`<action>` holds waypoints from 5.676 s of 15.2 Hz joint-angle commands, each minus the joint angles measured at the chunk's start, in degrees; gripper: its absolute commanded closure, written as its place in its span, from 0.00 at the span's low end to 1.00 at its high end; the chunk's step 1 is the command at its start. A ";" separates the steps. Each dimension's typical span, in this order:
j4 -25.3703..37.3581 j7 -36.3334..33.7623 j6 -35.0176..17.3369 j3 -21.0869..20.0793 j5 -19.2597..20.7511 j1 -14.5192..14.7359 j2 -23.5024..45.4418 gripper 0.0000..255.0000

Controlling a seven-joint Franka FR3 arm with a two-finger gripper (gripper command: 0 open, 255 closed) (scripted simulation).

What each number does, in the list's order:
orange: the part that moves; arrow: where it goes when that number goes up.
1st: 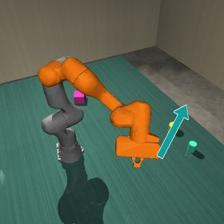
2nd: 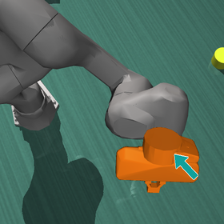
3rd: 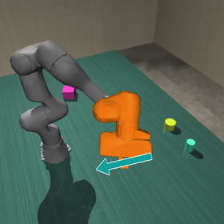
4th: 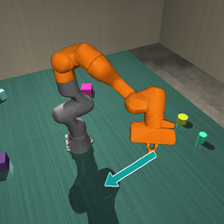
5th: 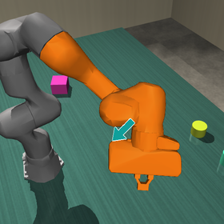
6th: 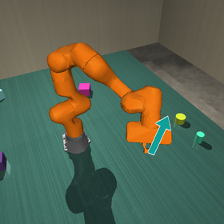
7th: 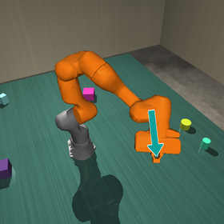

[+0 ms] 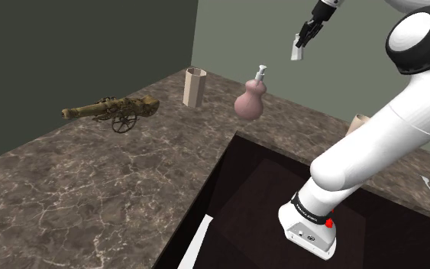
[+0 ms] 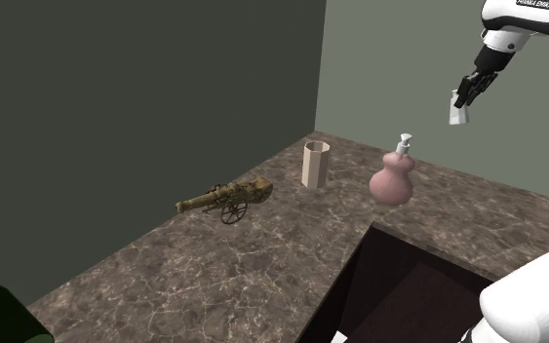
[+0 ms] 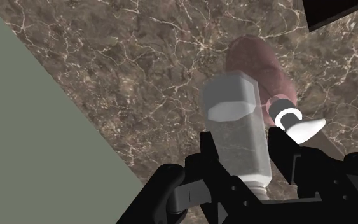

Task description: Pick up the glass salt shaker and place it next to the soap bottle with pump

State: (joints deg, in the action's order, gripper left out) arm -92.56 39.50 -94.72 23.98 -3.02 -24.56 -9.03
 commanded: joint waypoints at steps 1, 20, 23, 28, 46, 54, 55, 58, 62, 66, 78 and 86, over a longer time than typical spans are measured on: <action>-1.92 0.18 -1.38 0.01 0.22 -0.08 -0.61 1.00; -19.72 0.62 -16.37 -0.22 1.29 -0.42 -3.65 1.00; -22.04 0.83 -18.66 -0.13 1.26 -0.47 -3.66 1.00; -25.64 1.27 -22.48 0.07 1.09 -0.52 -3.41 1.00; -36.11 4.15 -36.24 1.23 -1.29 -0.32 0.31 1.00; -39.50 6.41 -42.34 1.80 -3.70 0.02 3.43 1.00; -39.87 6.75 -43.10 1.86 -4.09 0.07 3.89 1.00; -40.89 7.89 -45.35 2.02 -5.39 0.22 5.35 1.00; -42.05 9.66 -48.30 2.15 -7.50 0.42 7.49 1.00; -42.51 10.60 -49.67 2.15 -8.65 0.48 8.58 1.00; -42.34 9.40 -47.97 2.26 -6.94 0.34 6.76 0.00; -41.38 6.66 -42.99 2.10 -3.04 -0.33 2.09 0.00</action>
State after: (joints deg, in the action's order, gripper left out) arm -133.96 46.19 -137.76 26.09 -6.09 -24.88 -6.91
